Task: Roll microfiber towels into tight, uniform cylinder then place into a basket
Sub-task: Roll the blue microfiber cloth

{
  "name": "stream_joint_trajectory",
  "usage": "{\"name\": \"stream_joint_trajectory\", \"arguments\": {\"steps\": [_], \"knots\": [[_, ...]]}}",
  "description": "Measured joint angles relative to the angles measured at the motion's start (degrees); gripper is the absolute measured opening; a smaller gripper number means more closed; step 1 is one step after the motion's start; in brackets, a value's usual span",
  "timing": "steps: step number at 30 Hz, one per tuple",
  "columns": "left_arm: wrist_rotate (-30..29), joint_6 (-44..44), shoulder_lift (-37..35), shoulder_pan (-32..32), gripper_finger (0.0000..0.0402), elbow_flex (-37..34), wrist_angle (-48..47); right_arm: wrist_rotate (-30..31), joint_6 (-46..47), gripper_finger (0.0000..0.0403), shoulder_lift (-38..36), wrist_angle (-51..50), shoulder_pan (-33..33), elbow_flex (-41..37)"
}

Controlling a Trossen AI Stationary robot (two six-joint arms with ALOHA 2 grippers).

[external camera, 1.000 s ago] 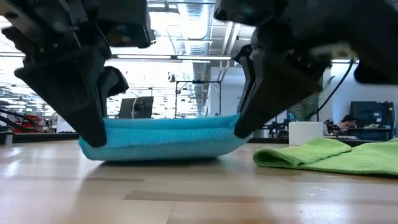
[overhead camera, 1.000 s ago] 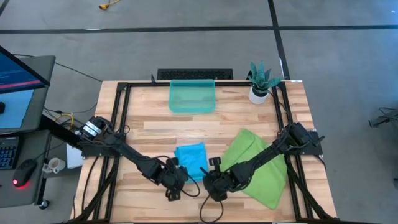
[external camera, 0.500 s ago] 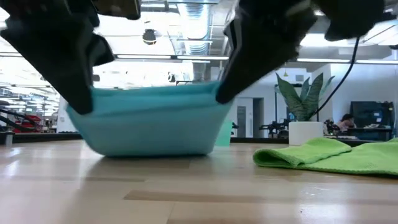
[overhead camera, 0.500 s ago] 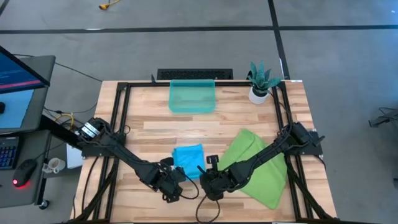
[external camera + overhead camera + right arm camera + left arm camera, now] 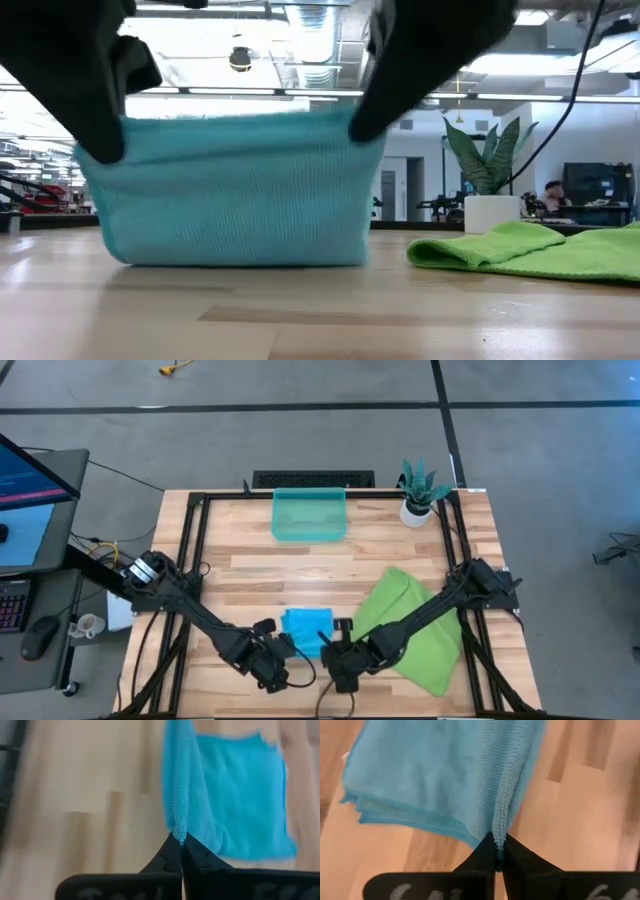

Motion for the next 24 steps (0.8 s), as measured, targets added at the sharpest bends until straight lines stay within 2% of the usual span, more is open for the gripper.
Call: {"name": "stream_joint_trajectory", "arguments": {"steps": [10, 12, 18, 24], "knots": [[0.5, 1.4, 0.0, 4.0, 0.0002, -0.2, -1.5, -0.9, 2.9, 0.0014, 0.1, 0.8, -3.6, -4.4], [1.3, 1.3, 0.0, 4.0, 0.0002, -0.2, -1.5, -2.8, 2.9, 0.0008, 0.1, 1.3, -3.7, -4.4], [6.5, -1.1, 0.3, 2.6, 0.0002, -0.2, 0.8, -15.4, 1.9, 0.0012, 0.1, 6.5, -2.6, -4.4], [9.0, -0.9, 0.3, -1.2, 0.0002, 2.4, 3.9, -16.2, 1.8, 0.0009, -0.4, 6.8, 0.6, -2.2]]}}
